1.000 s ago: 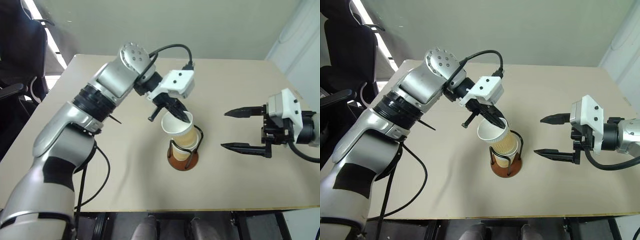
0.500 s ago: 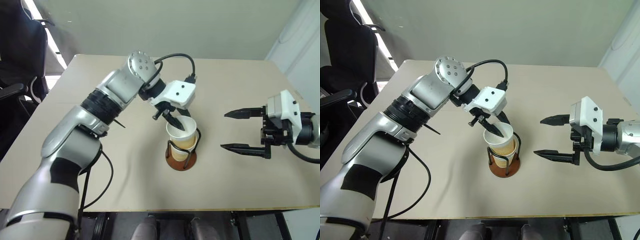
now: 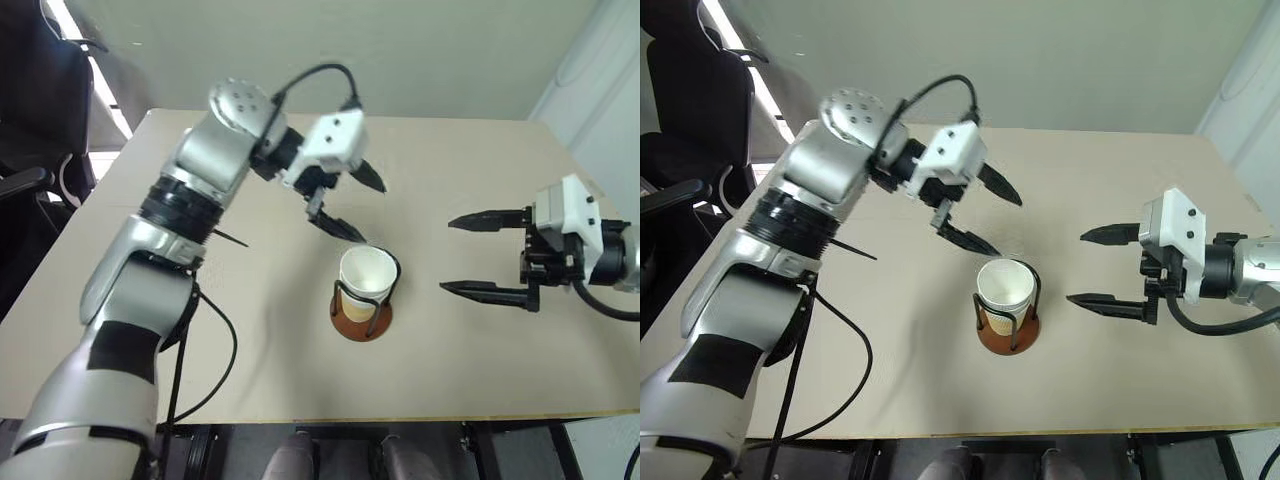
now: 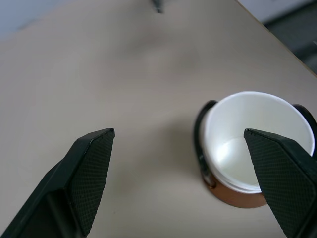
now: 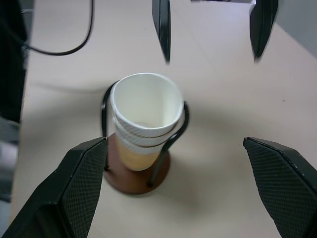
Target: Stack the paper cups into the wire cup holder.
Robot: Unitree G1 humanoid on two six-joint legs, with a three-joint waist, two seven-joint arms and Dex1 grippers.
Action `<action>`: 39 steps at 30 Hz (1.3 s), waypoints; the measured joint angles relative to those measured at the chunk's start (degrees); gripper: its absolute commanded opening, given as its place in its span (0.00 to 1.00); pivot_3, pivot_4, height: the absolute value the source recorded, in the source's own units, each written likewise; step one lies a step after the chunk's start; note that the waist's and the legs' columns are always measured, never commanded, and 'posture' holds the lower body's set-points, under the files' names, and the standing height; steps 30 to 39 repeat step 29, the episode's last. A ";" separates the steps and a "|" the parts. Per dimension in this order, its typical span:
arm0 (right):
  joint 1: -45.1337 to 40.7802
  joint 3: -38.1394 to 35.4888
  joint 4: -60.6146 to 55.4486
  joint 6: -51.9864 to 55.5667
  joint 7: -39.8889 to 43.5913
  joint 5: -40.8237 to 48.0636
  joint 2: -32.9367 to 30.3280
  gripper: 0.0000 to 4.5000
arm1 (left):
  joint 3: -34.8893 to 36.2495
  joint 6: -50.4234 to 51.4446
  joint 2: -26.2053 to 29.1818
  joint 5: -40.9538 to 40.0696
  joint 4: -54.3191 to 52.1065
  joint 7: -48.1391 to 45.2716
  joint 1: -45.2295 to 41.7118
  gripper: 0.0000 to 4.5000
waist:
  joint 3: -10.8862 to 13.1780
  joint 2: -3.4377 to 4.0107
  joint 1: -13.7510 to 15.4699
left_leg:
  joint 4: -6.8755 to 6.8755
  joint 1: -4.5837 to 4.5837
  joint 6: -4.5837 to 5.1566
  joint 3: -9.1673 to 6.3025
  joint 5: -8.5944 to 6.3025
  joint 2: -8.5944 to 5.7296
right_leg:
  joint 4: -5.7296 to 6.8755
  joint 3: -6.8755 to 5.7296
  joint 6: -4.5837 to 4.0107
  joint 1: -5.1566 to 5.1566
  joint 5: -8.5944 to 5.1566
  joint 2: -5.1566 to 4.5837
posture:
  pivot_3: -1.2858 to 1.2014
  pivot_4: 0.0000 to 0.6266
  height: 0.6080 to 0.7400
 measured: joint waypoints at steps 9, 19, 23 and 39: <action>-4.40 3.66 5.81 3.44 -8.48 -3.03 6.22 1.00 | 17.15 14.84 4.82 -3.99 -13.32 16.31 17.05 1.00 | -0.02 0.02 -0.09 | 0.11 0.06 0.03 0.02 0.07 -0.01 | 0.00 0.02 0.02 0.02 0.01 0.03 | 0.52 0.24 1.00; -5.26 3.71 17.69 2.54 -21.13 -10.07 17.33 1.00 | 34.91 22.92 3.11 -6.42 -21.15 42.62 36.38 1.00 | -0.02 0.02 -0.26 | 0.15 0.29 0.06 0.04 0.14 -0.02 | 0.03 0.03 0.00 0.23 0.06 0.02 | 0.52 0.24 1.00; -8.28 3.54 24.81 -0.19 -30.27 -15.77 23.21 1.00 | 40.82 21.11 0.90 -4.79 -19.59 54.17 39.69 1.00 | -0.02 0.02 -0.50 | 0.03 0.62 0.06 0.04 0.20 -0.02 | 0.02 0.03 -0.09 0.47 0.14 0.01 | 0.52 0.24 1.00; -8.25 -1.06 38.75 -6.92 -42.04 -22.35 27.46 1.00 | 47.05 13.10 -0.99 -1.60 -14.96 66.42 47.22 1.00 | -0.01 0.03 -0.26 | -0.23 1.06 0.06 0.04 0.22 -0.05 | -0.06 0.04 -0.12 0.82 0.15 0.00 | 0.52 0.24 1.00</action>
